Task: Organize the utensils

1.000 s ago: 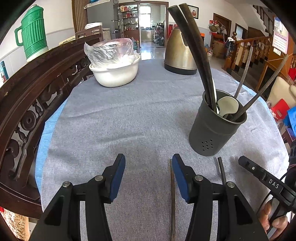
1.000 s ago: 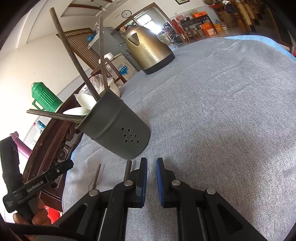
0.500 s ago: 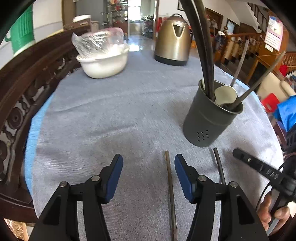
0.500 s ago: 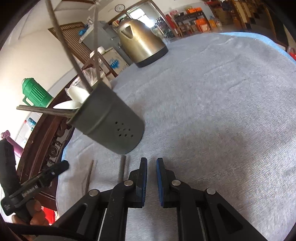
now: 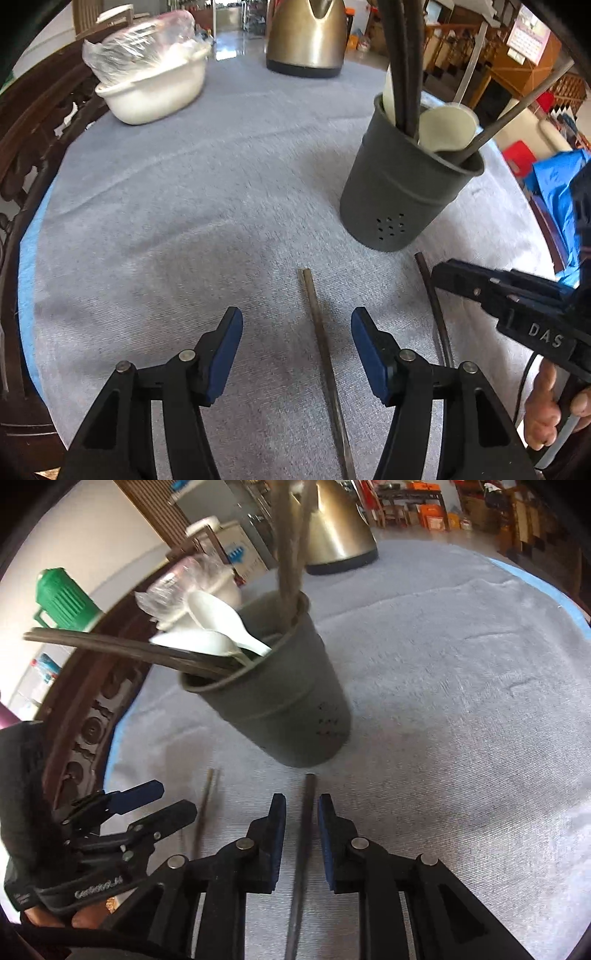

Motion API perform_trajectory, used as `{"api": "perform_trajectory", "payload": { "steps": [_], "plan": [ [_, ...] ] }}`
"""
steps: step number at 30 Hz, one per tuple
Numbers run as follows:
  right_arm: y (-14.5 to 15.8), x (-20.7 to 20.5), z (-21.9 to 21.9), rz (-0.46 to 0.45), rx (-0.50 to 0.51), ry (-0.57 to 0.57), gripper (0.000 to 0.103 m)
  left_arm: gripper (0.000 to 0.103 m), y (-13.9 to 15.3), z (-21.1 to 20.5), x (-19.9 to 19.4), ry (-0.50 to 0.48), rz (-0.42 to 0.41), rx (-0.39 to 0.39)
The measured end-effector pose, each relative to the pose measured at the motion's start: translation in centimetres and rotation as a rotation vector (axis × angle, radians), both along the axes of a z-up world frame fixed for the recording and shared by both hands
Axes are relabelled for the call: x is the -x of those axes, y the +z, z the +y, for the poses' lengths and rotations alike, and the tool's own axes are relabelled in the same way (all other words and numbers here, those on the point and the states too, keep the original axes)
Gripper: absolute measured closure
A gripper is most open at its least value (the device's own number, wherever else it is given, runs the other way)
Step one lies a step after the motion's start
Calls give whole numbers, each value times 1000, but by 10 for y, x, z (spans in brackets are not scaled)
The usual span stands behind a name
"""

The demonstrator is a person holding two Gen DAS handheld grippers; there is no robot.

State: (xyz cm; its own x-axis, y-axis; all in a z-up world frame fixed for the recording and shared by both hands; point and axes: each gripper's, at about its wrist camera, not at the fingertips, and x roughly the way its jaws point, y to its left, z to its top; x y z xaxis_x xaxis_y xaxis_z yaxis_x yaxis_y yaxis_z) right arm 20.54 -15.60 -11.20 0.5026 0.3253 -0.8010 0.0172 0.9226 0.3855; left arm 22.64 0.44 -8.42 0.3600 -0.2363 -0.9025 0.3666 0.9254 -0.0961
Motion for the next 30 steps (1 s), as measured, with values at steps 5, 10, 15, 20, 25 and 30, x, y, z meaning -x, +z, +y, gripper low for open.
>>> {"api": "perform_trajectory", "payload": {
  "steps": [5, 10, 15, 20, 25, 30],
  "plan": [
    [2, -16, 6, 48, 36, 33, 83, 55, -12, -7, -12, 2, 47, 14],
    [-11, -25, 18, 121, 74, 54, 83, 74, -19, -9, -25, 9, 65, 23],
    [-16, -25, 34, 109, 166, 77, 86, 94, -23, -7, -36, 20, 75, 54],
    [-15, -23, 34, 76, 160, 73, 94, 96, -22, 11, -39, 50, 81, 97],
    [5, -7, 17, -1, 89, 52, 95, 98, 2, 21, -26, 72, 21, 139],
    [35, 15, 2, -101, 11, 43, 96, 98, 38, 31, -4, 75, -77, 159]
  ]
}}
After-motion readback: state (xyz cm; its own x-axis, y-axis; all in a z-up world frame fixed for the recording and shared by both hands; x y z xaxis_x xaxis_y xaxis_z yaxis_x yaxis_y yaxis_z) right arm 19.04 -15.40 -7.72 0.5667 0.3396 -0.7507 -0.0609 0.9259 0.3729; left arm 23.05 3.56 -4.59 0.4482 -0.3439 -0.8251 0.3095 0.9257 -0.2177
